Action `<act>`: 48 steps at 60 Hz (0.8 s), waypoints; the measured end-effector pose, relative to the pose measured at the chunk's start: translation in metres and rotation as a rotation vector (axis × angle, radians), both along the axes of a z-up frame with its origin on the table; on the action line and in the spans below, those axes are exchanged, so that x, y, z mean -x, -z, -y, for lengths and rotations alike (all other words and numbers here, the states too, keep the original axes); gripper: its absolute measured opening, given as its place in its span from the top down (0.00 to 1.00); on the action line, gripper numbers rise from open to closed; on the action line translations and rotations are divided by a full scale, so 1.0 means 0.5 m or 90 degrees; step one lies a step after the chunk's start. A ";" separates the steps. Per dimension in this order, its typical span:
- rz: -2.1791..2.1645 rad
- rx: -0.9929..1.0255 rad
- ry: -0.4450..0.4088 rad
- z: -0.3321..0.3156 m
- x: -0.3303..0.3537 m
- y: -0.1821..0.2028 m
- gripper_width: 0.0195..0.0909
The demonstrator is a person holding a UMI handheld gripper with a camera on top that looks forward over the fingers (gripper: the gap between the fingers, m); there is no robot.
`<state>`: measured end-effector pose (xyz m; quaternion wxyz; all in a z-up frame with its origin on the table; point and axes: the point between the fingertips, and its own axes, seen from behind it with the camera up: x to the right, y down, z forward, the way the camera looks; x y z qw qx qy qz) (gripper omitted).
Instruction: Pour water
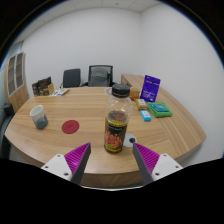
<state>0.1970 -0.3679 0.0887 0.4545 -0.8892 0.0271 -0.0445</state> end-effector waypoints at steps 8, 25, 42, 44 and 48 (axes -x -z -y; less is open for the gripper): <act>-0.032 -0.037 -0.023 -0.104 -0.021 0.018 0.07; -0.051 -0.111 -0.026 -0.213 -0.036 0.036 0.52; -0.012 -0.125 -0.014 -0.218 -0.042 0.032 0.77; -0.006 -0.125 -0.009 -0.219 -0.043 0.028 0.77; 0.019 -0.124 -0.003 -0.229 -0.048 0.011 0.76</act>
